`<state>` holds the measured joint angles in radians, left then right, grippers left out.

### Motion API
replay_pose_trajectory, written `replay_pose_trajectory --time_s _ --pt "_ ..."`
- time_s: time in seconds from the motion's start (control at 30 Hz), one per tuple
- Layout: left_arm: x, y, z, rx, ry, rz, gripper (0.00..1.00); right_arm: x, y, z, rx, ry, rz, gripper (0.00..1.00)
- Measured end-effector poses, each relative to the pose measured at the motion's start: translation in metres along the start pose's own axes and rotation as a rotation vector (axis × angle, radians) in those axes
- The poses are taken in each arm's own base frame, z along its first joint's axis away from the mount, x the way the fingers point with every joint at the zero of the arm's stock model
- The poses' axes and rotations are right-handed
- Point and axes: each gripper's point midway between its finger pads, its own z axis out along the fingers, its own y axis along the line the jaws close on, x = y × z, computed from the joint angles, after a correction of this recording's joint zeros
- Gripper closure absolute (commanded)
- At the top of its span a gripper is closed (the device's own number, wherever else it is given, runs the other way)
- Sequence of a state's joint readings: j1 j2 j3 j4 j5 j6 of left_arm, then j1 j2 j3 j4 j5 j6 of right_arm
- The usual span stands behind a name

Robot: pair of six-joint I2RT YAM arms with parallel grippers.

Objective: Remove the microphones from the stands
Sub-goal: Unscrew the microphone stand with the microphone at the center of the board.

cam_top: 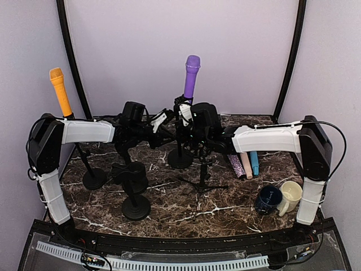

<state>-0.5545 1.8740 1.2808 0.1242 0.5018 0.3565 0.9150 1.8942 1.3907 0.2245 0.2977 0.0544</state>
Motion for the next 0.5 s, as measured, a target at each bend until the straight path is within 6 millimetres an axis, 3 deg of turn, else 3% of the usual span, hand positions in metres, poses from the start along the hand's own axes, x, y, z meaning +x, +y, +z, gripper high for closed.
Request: replay_pose_trajectory --time_s 0.27,0.5 --pt "-0.0038 -0.0006 -0.0003 0.014 -0.007 -0.005 0.92 0.0002 -0.0015 0.0002 0.005 0.001 0.0 1.0" --pt "-0.005 -0.0029 0.0018 0.048 -0.012 -0.027 0.95 0.0002 -0.0026 0.0002 0.012 0.001 -0.001 1.0"
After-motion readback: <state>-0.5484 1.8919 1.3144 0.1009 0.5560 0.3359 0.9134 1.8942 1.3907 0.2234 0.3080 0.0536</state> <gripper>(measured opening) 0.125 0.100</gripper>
